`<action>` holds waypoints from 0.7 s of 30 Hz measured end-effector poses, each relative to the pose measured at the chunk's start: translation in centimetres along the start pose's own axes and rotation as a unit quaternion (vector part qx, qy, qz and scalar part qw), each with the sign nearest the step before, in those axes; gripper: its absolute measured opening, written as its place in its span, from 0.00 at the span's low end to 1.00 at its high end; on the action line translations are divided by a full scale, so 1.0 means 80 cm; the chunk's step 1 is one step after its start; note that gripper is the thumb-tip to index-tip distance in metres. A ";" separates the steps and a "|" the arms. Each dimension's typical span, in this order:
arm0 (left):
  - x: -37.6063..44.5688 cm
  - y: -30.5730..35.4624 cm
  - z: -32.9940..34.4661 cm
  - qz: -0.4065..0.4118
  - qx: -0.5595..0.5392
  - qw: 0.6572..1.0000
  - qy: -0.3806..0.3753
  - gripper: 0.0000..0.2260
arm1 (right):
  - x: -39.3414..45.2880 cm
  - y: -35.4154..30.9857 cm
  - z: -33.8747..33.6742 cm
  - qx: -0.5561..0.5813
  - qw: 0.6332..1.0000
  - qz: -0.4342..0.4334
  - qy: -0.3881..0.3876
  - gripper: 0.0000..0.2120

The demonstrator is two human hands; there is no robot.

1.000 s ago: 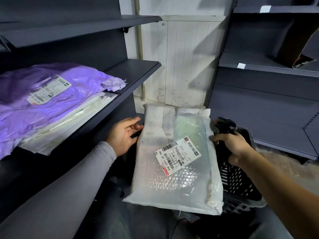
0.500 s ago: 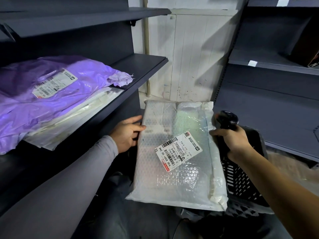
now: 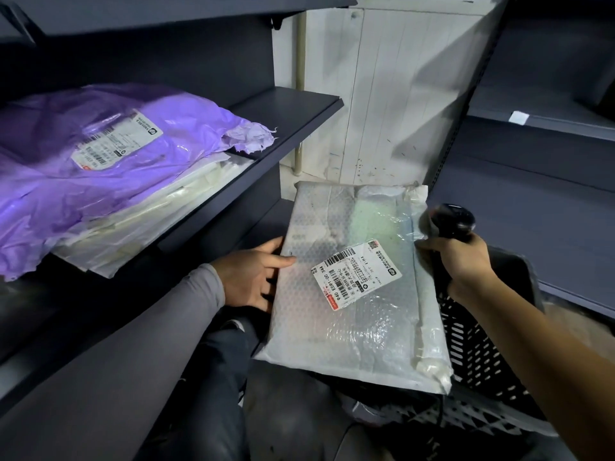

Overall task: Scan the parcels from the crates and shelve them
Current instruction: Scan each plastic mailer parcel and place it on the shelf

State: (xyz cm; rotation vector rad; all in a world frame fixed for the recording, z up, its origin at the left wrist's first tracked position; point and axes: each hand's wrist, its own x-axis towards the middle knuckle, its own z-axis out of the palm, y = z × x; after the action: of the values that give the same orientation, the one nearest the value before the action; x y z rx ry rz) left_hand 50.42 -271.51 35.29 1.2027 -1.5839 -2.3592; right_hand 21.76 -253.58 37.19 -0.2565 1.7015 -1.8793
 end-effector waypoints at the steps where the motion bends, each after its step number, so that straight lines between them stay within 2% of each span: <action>1: 0.002 -0.002 -0.001 0.007 -0.005 1.000 0.011 0.22 | 0.000 0.000 0.003 -0.004 1.000 0.002 -0.005 0.17; 8: -0.008 -0.006 -0.005 0.049 -0.039 0.997 0.044 0.25 | -0.001 -0.003 0.011 -0.102 0.994 -0.030 -0.024 0.12; 12: -0.021 0.005 -0.004 0.050 -0.034 0.998 0.035 0.18 | -0.010 -0.013 0.009 -0.143 0.987 -0.055 -0.041 0.13; 18: -0.031 0.012 -0.004 0.055 -0.007 0.998 0.025 0.17 | -0.030 -0.025 0.003 -0.098 0.992 -0.036 -0.071 0.11; 21: -0.029 0.011 -0.004 0.071 0.004 0.996 0.050 0.16 | -0.039 -0.029 -0.001 -0.076 0.994 -0.023 -0.081 0.11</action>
State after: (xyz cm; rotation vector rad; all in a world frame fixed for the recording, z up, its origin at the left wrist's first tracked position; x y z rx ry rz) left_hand 51.96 -271.15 37.28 1.1495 -1.5931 -2.1729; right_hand 23.54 -251.81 40.12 -0.4987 1.7425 -1.7126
